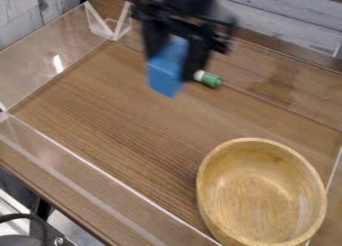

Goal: Remove the blue block from inside the brown bowl and put it on the table

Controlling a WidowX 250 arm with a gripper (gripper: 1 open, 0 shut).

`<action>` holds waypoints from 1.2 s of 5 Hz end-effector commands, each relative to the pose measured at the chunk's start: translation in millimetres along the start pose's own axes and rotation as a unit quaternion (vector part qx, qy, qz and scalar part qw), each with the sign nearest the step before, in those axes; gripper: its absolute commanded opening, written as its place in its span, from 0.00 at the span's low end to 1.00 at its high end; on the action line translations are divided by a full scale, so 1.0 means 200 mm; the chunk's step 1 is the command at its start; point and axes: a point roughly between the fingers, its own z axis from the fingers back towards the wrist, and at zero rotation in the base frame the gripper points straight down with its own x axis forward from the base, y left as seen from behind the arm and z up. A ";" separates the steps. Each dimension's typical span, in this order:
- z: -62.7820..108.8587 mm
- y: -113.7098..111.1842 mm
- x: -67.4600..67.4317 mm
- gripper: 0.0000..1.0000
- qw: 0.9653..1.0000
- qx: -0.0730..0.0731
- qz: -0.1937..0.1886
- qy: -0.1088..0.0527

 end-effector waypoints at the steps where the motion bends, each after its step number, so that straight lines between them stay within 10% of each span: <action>1: 0.03 0.11 -0.02 0.00 1.000 0.002 0.004 -0.026; 6: -0.17 0.12 0.03 0.00 0.999 0.027 0.023 -0.015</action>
